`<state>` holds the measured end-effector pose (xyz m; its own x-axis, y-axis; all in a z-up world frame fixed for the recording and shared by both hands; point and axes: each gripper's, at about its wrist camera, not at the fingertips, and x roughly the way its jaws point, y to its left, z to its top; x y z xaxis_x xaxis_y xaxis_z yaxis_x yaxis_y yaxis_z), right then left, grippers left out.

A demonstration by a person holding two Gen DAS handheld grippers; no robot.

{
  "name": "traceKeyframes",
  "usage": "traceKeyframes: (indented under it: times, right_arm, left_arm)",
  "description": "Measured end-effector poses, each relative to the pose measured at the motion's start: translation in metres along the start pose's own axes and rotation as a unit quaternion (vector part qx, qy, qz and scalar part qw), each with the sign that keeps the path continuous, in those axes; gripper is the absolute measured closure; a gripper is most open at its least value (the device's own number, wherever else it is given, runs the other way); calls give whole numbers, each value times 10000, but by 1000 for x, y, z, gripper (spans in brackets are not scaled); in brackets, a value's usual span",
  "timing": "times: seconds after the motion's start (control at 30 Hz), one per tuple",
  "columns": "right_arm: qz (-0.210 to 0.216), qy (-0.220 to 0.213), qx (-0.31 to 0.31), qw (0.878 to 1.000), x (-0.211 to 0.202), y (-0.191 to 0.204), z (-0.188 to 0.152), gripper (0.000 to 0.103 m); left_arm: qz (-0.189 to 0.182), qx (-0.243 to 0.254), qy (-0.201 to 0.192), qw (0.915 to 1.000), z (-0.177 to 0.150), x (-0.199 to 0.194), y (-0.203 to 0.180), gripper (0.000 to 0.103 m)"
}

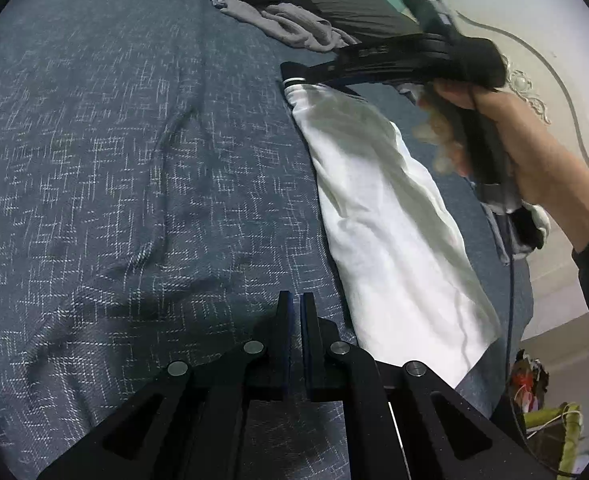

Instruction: Fold clothes

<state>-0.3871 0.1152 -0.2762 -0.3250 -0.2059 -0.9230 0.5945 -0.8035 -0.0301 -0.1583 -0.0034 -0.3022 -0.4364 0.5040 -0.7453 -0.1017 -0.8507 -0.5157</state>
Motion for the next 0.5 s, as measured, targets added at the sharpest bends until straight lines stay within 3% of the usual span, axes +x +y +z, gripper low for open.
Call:
traceKeyframes:
  times: [0.1,0.17,0.37,0.5]
  right_arm:
    - [-75,68,-71,9999,8,2,4,70]
    - [-59,8,-97,9999,8,2,7,97]
    - [37,-410,96,9991,-7,-11,21,103]
    - [330,-355,-51,9988,-8,-6,32,103]
  left_arm:
    - [14,33,11,10000,0,0,-1,99]
    - [18,13,11,10000,0,0,0,99]
    - [-19,-40,22,10000,-1,-1,2,99]
    - [-50,-46,13,10000,-1,-2,1,99]
